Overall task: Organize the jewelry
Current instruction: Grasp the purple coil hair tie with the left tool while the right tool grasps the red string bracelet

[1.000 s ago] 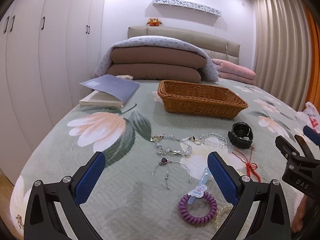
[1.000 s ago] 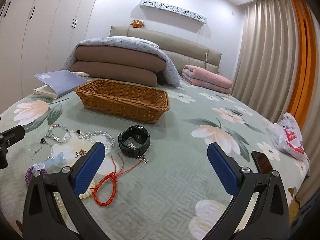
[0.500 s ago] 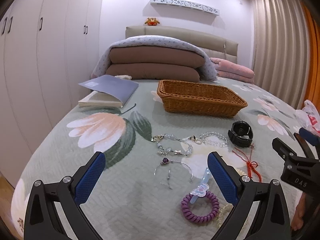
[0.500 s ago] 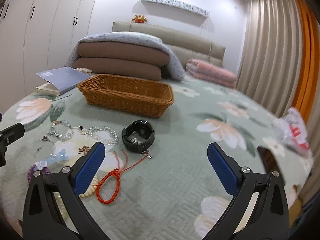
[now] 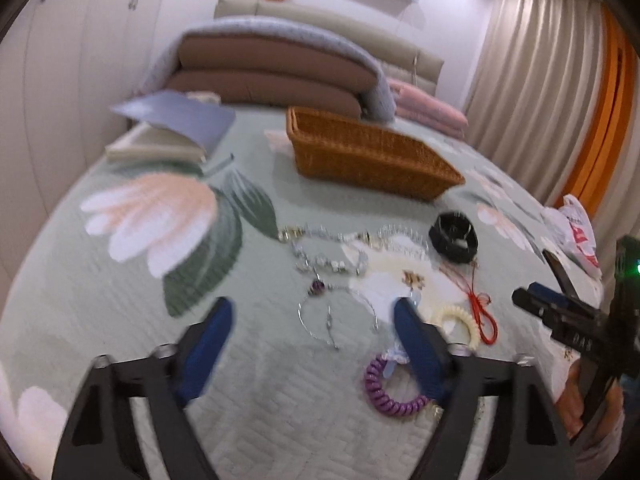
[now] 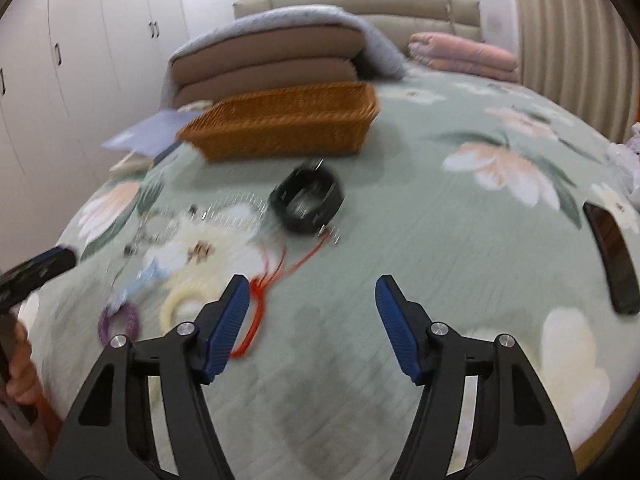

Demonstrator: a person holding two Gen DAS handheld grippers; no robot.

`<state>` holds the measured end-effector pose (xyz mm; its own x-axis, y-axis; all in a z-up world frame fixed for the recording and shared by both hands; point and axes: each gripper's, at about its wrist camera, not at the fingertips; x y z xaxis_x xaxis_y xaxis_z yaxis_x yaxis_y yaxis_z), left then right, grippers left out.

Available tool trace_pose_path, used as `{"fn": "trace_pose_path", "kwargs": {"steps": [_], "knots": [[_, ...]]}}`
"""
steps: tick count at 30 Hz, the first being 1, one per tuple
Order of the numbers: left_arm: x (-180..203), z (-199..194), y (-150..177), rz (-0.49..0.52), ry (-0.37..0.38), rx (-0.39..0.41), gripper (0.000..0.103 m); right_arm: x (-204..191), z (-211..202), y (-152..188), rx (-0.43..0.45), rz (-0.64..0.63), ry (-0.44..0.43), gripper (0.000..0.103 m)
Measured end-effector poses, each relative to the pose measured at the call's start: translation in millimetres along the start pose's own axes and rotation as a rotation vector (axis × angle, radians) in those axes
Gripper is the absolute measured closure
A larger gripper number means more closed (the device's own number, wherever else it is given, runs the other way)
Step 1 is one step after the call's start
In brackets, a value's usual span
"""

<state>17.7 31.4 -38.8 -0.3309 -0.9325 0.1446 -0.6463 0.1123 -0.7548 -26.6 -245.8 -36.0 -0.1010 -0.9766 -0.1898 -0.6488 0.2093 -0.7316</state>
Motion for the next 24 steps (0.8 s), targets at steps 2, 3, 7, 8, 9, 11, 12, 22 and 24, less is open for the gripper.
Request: {"fn": "trace_pose_path", "kwargs": {"steps": [2, 3, 7, 8, 9, 11, 12, 22, 24], "knots": [[1.4, 4.6, 3.7, -0.007, 0.021, -0.032, 0.031, -6.9, 2.0, 9.6, -0.014, -0.024, -0.007, 0.051], [3.2, 4.9, 7.8, -0.005, 0.028, -0.044, 0.031, -11.0, 3.4, 13.2, -0.022, -0.037, -0.011, 0.054], [12.3, 5.7, 25.2, -0.003, 0.073, -0.095, 0.045, -22.3, 11.2, 17.5, -0.046, -0.066, -0.024, 0.068], [15.8, 7.6, 26.7, -0.001, 0.082, -0.109, 0.046, -23.8, 14.5, 17.9, -0.052, -0.069, -0.02, 0.07], [20.0, 9.2, 27.7, 0.008, 0.082, -0.118, 0.047, -24.5, 18.0, 18.3, -0.059, -0.067, -0.017, 0.072], [27.9, 7.3, 30.1, 0.03, 0.08, -0.124, 0.047, -23.1, 22.6, 18.0, -0.072, -0.057, -0.018, 0.072], [30.9, 6.9, 30.8, 0.034, 0.087, -0.127, 0.047, -23.9, 22.0, 18.3, -0.073, -0.053, -0.018, 0.073], [58.6, 13.7, 37.0, 0.135, -0.037, -0.166, 0.071, -32.9, 37.1, 15.3, -0.089, -0.075, 0.0, 0.073], [59.9, 14.4, 37.6, 0.141, -0.044, -0.173, 0.087, -36.5, 37.9, 17.1, -0.088, -0.098, 0.013, 0.082]]}}
Point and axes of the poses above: each gripper's, at about its wrist camera, not at the fingertips, and z roughly the way its jaws point, x to its right, y to its underside, and after that the axes turned 8 degrees about z, right-handed
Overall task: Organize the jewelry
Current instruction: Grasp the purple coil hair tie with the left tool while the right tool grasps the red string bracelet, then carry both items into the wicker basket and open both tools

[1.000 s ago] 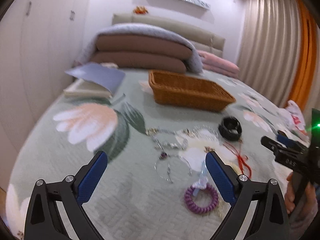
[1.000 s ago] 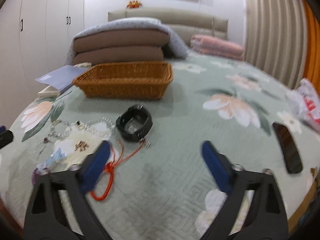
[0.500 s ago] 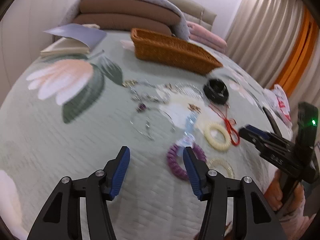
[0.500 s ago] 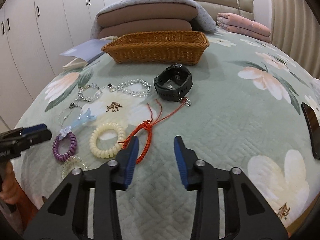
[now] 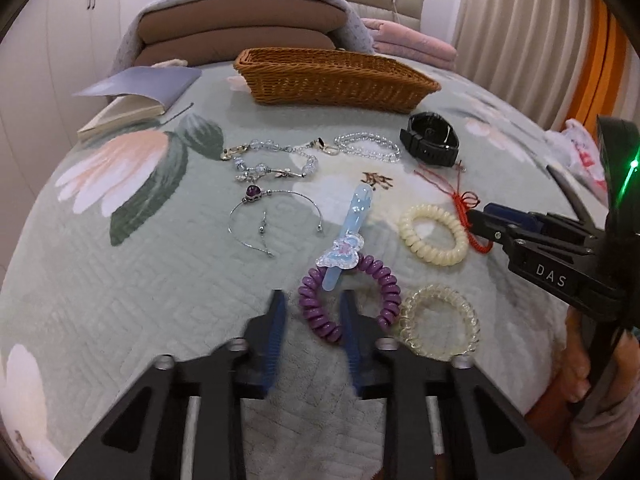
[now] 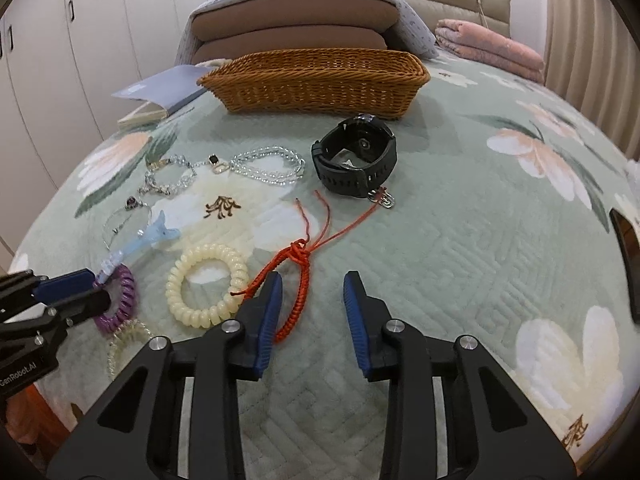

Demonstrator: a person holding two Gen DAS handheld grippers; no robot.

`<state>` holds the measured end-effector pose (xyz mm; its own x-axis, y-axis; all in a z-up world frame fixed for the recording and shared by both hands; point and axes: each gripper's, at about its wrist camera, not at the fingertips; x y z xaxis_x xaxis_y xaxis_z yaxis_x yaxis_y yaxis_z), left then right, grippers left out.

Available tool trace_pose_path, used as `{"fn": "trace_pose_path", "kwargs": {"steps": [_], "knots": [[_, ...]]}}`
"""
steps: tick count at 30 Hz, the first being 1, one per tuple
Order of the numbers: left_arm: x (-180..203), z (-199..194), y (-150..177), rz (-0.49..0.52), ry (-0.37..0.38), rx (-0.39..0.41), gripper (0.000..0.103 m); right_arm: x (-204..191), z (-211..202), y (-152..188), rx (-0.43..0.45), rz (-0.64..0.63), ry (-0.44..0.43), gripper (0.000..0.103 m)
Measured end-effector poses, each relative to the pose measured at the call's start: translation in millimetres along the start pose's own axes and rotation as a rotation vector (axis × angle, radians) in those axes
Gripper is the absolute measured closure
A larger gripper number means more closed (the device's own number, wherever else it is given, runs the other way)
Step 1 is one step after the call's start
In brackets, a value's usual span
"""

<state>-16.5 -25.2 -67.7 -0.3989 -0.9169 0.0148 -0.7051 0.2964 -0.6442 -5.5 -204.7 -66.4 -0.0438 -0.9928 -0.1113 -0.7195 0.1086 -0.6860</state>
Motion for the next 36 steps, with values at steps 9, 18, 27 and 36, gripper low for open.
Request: {"fn": "trace_pose_path", "kwargs": {"steps": [9, 18, 27, 36], "knots": [[-9.4, -21.3, -13.2, -0.004, -0.012, 0.056, 0.093, 2.8, -10.1, -1.3, 0.023, 0.0, -0.013, 0.099], [-20.3, -57.5, -22.1, -0.057, 0.017, 0.13, 0.093, 17.4, -30.9, -10.8, 0.073, 0.042, -0.01, 0.099], [-19.9, -68.8, -68.5, -0.035, 0.012, 0.205, 0.093, 22.4, -50.5, -38.7, 0.113, 0.048, -0.032, 0.099], [-28.1, -25.1, -172.8, 0.005, 0.005, 0.259, 0.093, 30.8, -47.4, -145.5, 0.236, 0.018, 0.0, 0.099]]}}
Point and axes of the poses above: each gripper's, at about its wrist camera, not at the fingertips, and z roughly the way its jaws point, x to its right, y to its underside, and after that the axes turned 8 degrees about z, right-handed
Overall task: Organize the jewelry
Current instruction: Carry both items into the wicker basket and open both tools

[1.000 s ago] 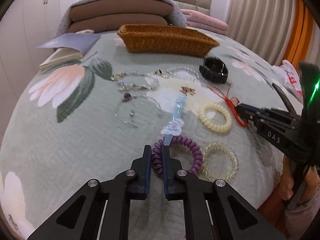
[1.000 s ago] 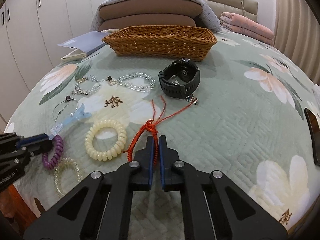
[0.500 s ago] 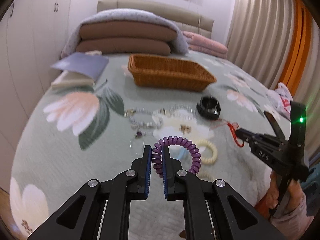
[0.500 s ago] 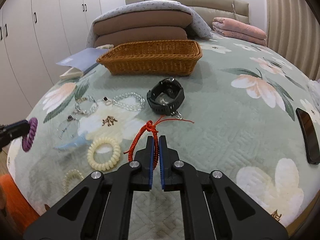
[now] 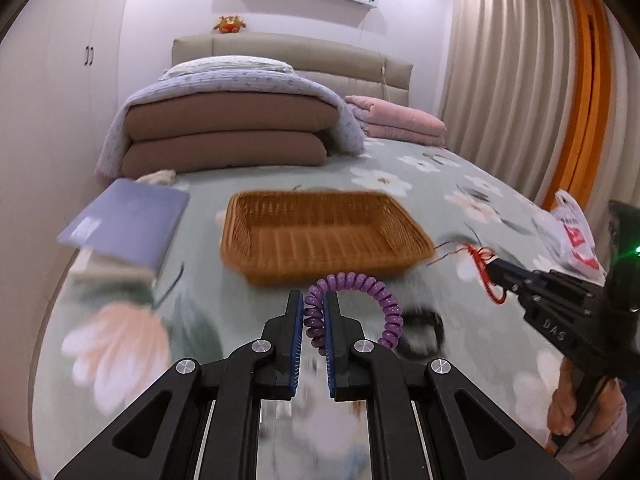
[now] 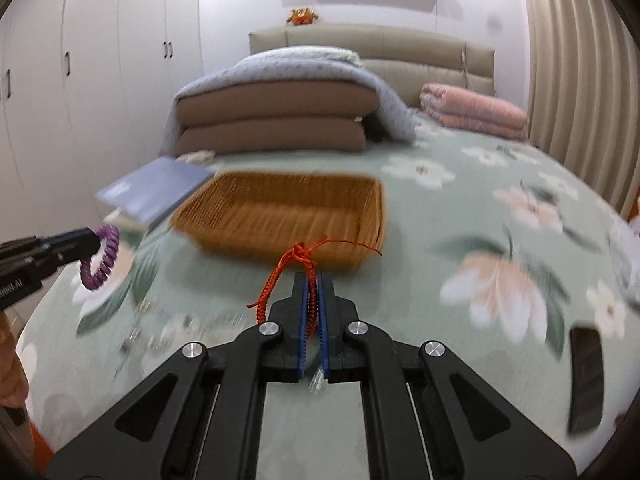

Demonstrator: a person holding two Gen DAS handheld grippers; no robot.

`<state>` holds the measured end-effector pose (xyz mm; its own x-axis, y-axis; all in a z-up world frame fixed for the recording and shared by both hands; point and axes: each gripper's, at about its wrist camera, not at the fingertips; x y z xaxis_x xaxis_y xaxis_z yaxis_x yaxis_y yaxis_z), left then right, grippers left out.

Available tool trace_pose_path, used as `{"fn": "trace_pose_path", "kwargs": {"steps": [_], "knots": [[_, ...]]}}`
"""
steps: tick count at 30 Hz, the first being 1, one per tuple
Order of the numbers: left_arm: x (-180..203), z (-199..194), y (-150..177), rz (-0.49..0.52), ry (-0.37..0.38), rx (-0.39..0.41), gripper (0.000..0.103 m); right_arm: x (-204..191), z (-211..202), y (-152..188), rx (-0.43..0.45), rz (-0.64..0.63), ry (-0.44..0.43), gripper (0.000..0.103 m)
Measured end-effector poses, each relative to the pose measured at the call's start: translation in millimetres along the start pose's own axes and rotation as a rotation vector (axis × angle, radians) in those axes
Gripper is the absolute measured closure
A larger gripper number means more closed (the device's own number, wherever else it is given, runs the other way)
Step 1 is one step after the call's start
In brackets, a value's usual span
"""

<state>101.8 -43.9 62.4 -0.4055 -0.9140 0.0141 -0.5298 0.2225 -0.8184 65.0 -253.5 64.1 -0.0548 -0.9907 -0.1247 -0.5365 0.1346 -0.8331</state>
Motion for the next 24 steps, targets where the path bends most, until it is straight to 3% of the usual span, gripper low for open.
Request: {"fn": "trace_pose_path", "kwargs": {"steps": [7, 13, 19, 22, 24], "knots": [[-23.1, 94.5, -52.5, -0.044, 0.0, -0.051, 0.093, 24.3, 101.0, -66.6, -0.104, 0.098, -0.045, 0.099], [-46.2, 161.4, -49.2, -0.118, 0.02, -0.114, 0.093, 34.5, 174.3, -64.3, -0.178, 0.15, -0.057, 0.099], [-54.5, 175.4, -35.8, -0.137, 0.027, -0.12, 0.093, 36.0, 195.6, -51.4, -0.198, 0.152, -0.065, 0.098], [-54.4, 174.3, -35.7, -0.137, 0.025, -0.12, 0.083, 34.0, 194.4, -49.7, -0.194, 0.155, -0.079, 0.098], [-55.0, 172.1, -35.7, -0.143, 0.034, -0.113, 0.061, 36.0, 192.4, -49.1, -0.19, 0.168, -0.1, 0.098]]}}
Point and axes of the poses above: each gripper's, at about its wrist camera, not at the fingertips, and z roughly the way its jaws point, x to its right, y to its underside, and after that the axes turned 8 degrees about z, right-handed
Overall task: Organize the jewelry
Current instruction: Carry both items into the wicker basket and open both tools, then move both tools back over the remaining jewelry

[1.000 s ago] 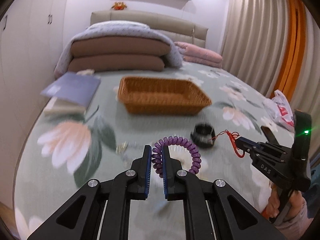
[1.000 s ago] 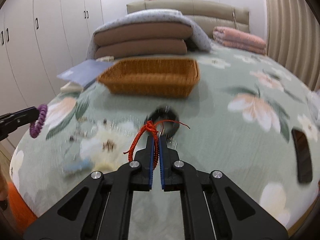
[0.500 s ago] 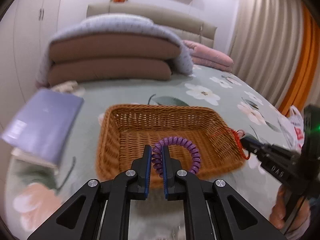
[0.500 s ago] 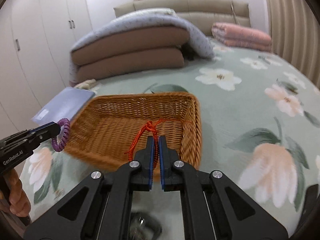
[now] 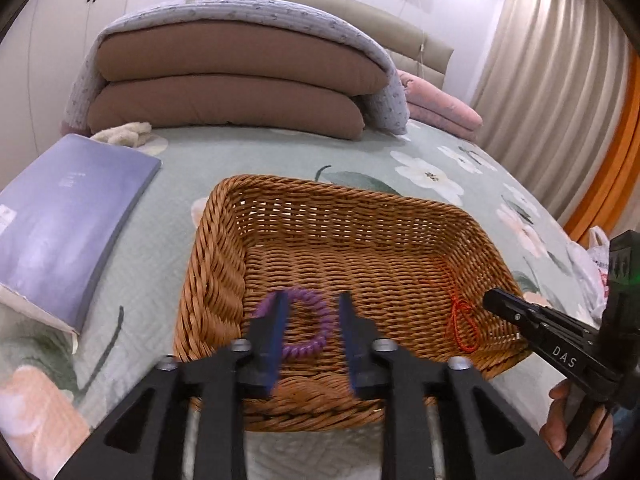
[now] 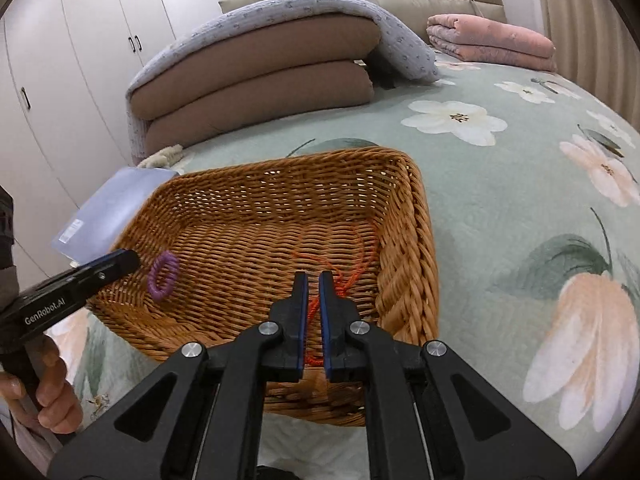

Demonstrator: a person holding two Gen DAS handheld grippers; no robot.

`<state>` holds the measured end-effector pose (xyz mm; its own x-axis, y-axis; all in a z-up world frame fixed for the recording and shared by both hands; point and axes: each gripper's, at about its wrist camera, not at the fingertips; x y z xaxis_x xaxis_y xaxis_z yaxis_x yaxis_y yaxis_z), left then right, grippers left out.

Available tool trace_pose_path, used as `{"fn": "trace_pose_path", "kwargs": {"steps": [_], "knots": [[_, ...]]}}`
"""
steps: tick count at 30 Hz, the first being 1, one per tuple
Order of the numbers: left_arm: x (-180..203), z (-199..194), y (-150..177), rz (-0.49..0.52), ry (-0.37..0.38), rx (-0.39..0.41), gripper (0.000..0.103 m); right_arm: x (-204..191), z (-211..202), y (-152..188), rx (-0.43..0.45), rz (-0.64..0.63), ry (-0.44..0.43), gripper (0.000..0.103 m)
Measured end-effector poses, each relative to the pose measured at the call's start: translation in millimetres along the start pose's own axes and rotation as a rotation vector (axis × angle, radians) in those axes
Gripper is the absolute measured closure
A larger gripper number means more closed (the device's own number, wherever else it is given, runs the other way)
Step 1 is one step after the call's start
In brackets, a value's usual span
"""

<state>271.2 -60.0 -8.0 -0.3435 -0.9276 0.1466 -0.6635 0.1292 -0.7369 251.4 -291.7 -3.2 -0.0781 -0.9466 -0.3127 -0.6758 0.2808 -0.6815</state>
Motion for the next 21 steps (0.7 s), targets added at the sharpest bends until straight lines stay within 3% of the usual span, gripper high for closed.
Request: {"fn": "trace_pose_path", "kwargs": {"steps": [2, 10, 21], "knots": [[-0.2, -5.9, -0.1, 0.0, -0.007, 0.023, 0.052, 3.1, -5.1, 0.0, 0.004, 0.028, -0.047, 0.098], [10.4, -44.8, -1.5, 0.032, 0.018, 0.089, 0.052, 5.3, -31.1, 6.9, 0.028, 0.044, -0.061, 0.097], [37.4, -151.5, 50.3, 0.136, 0.031, 0.165, 0.052, -20.2, -120.9, 82.5, 0.108, -0.043, -0.043, 0.097]]}}
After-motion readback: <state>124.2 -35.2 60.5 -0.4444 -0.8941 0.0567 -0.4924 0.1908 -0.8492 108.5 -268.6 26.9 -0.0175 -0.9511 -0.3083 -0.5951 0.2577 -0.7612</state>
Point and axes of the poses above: each gripper's, at about its wrist camera, not at the fingertips, and z roughly the way its jaws point, x to its right, y to its underside, and after that the axes turned 8 degrees about z, right-handed
